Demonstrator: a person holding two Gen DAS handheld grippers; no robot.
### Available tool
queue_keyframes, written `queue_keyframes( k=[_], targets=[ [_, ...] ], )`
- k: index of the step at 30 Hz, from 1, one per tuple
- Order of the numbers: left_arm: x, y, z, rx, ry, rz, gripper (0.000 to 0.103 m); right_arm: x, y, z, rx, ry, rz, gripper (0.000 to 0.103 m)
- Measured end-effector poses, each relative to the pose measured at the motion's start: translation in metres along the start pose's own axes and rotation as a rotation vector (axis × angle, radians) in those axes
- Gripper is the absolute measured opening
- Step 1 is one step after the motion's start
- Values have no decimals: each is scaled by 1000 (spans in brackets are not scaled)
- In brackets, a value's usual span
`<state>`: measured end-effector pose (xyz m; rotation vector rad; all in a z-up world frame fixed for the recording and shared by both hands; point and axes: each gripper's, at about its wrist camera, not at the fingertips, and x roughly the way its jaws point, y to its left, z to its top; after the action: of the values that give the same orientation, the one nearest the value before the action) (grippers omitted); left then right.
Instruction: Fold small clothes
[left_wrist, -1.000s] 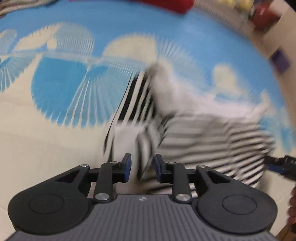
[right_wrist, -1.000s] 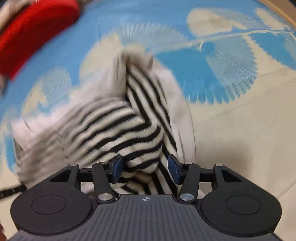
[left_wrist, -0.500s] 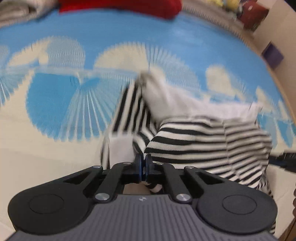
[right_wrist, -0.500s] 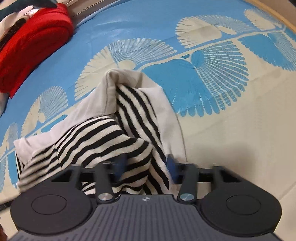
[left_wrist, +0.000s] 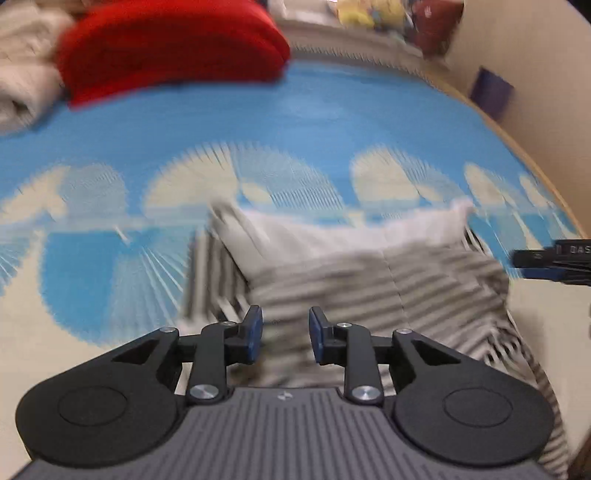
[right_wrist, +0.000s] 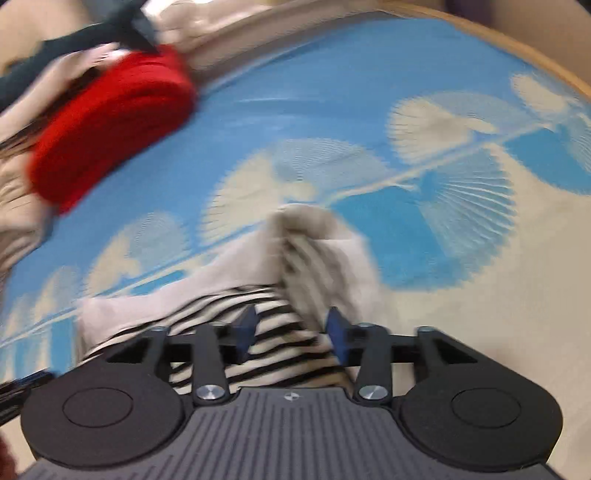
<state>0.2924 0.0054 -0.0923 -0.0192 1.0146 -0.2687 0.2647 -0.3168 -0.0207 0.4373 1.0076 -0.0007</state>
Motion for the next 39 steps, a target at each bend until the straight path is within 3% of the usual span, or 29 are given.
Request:
queue_keyframes(
  k=[2,4,7,10,14,18,22,26,29,31,33,36,37,39],
  targets=[
    [27,5,-13,-11,144,31,31,28,-6,-14,20,134,-32,51],
    [43,11,-26,8,240,96,30,48,-17,-29,52,238,-144,50],
    [16,13,-22,4,156,91,32,29,-19,-28,98,184,-112,50],
    [-33,16,-21,24,14,84,35,-16,-7,-23,77,41,-59,49],
    [-110,29,-37,-113,-77,89,35,-91,3,-33,54,-97,-13,49],
    [-189,18,-74,-88,-133,103,38,-173,16,-64,-44,-228,23,49],
    [-238,-1,-136,-57,-182,125,55,-246,10,-129,-117,-368,24,49],
    [-245,-14,-212,-33,-155,165,55,-267,-16,-205,-129,-381,-17,49],
    [-242,-14,-258,-82,-94,140,55,-261,-40,-251,-53,-336,-68,49],
    [-250,-10,-269,-141,-79,112,55,-262,-48,-263,32,-273,-47,50],
    [-259,-7,-278,-136,-120,64,58,-265,-51,-275,37,-279,19,49],
    [-247,2,-296,-114,-152,57,61,-247,-53,-294,-71,-267,-55,50],
    [-237,7,-303,-133,-140,52,61,-236,-56,-294,-55,-230,-67,50],
    [-214,12,-301,-183,-38,82,58,-222,-60,-287,-29,-194,-69,50]
  ],
)
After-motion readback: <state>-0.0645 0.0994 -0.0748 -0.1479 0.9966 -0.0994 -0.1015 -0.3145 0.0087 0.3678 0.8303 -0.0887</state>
